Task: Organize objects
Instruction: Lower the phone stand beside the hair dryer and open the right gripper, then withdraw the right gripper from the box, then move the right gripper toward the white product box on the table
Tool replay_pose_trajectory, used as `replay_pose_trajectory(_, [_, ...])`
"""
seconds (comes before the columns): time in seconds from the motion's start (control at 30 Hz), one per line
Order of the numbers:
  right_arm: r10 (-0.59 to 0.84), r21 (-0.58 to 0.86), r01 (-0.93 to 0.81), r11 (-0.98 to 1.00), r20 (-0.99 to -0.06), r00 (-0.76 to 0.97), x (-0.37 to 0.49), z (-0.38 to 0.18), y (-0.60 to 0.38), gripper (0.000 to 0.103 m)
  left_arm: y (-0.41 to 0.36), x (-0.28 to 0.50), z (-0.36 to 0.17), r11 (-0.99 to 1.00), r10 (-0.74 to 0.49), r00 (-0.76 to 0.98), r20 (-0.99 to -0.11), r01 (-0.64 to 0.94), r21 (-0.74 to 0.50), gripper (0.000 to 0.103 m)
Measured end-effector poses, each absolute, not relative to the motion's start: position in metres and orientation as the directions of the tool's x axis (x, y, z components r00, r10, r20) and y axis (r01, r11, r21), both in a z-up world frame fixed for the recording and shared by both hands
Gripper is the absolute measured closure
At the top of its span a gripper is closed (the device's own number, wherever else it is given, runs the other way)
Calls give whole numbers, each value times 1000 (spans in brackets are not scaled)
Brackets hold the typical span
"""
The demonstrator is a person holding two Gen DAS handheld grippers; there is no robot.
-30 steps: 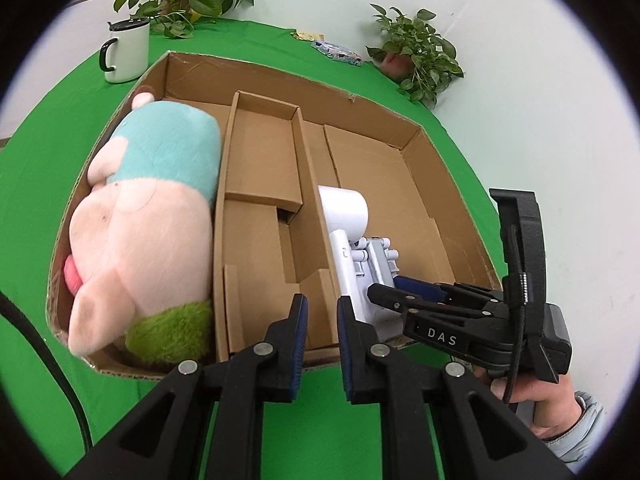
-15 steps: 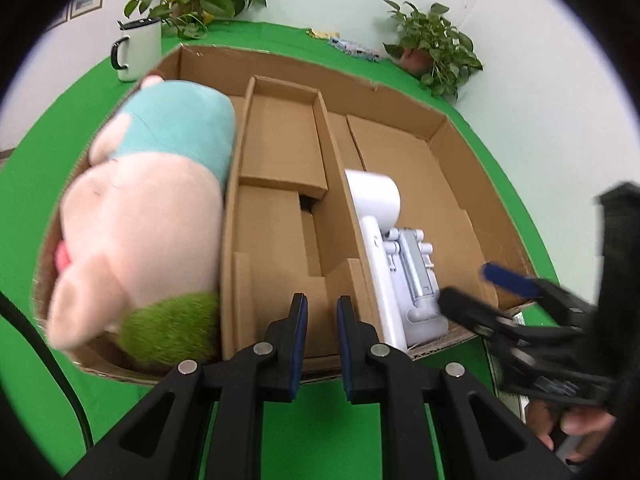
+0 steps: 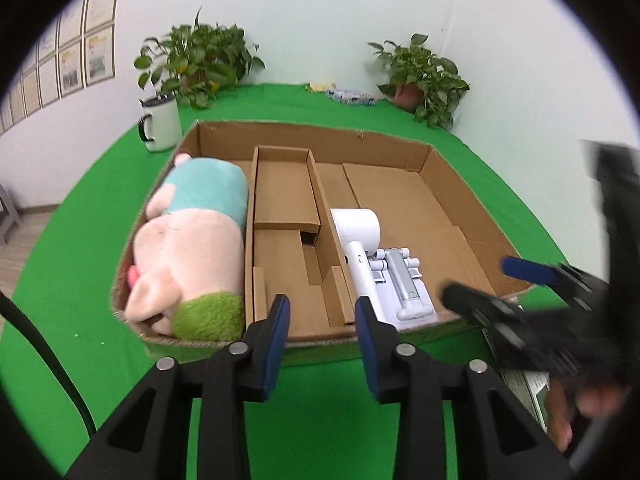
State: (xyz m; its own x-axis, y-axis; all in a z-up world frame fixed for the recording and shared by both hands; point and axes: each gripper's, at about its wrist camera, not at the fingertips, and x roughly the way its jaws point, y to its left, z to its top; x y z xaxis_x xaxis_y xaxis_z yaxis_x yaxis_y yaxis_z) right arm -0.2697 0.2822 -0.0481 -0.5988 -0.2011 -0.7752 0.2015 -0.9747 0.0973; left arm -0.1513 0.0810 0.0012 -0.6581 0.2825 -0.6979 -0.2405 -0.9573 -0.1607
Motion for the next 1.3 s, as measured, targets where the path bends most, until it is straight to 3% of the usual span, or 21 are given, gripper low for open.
replay_pose_trajectory(0.17, [-118, 44, 157, -987, -855, -506, -314, -76, 274, 7, 76, -137, 4, -960, 272, -680, -681, -238, -147, 70])
replay_pose_trajectory(0.43, [20, -123, 193, -973, -886, -463, -337, -109, 239, 8, 62, -133, -2, -962, 271, -675, -686, -212, -171, 70])
replay_pose_trajectory(0.9, [-29, -58, 147, -987, -849, -528, -316, -82, 262, 4, 56, -128, 4, -960, 278, -701, -657, -218, -175, 70])
replay_pose_trajectory(1.03, [-90, 51, 90, -995, -857, -507, -340, -78, 276, 5, 54, -124, 1, -960, 281, -698, -659, -218, -179, 70])
replay_pose_trajectory(1.13, [-167, 149, 75, -986, -855, -491, -361, -77, 281, 10, 53, -123, 0, -960, 278, -702, -656, -222, -170, 70])
replay_pose_trajectory(1.3, [-246, 218, 114, -969, -852, -463, -398, -81, 270, 29, 49, -128, -1, -959, 281, -701, -656, -224, -171, 70])
